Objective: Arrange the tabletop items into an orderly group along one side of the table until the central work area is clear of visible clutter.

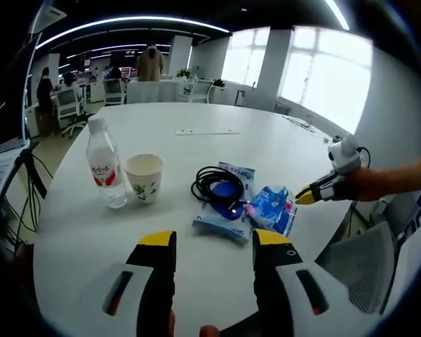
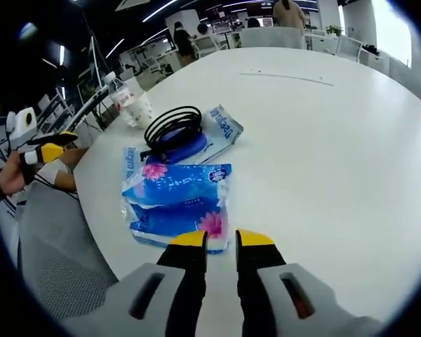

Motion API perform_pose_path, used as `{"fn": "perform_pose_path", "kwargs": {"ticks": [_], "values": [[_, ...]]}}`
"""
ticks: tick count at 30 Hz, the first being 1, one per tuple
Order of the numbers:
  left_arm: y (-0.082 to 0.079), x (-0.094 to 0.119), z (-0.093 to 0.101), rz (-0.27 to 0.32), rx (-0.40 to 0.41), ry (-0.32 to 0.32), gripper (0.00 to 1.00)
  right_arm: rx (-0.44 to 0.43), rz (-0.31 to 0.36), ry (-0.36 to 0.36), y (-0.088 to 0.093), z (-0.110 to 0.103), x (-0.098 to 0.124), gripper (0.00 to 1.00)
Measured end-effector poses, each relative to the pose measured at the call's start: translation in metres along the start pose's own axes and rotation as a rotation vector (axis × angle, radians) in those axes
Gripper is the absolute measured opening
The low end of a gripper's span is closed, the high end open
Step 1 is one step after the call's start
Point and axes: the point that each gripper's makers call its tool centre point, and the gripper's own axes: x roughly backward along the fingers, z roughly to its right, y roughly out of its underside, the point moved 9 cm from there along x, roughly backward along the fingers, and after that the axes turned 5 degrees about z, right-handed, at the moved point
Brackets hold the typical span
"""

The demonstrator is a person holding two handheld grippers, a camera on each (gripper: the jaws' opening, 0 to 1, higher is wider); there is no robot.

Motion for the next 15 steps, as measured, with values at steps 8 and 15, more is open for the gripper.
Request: {"fn": "perform_pose_path", "kwargs": {"ticks": [8, 15], "values": [[0.004, 0.002, -0.001, -0.004, 0.005, -0.005, 0.43, 0.018, -0.002, -0.012, -0.006, -0.002, -0.005, 0.15], [0.006, 0.003, -0.002, -0.010, 0.009, -0.008, 0.43, 0.042, -0.016, -0.022, -0.011, -0.001, -0.010, 0.16]]}}
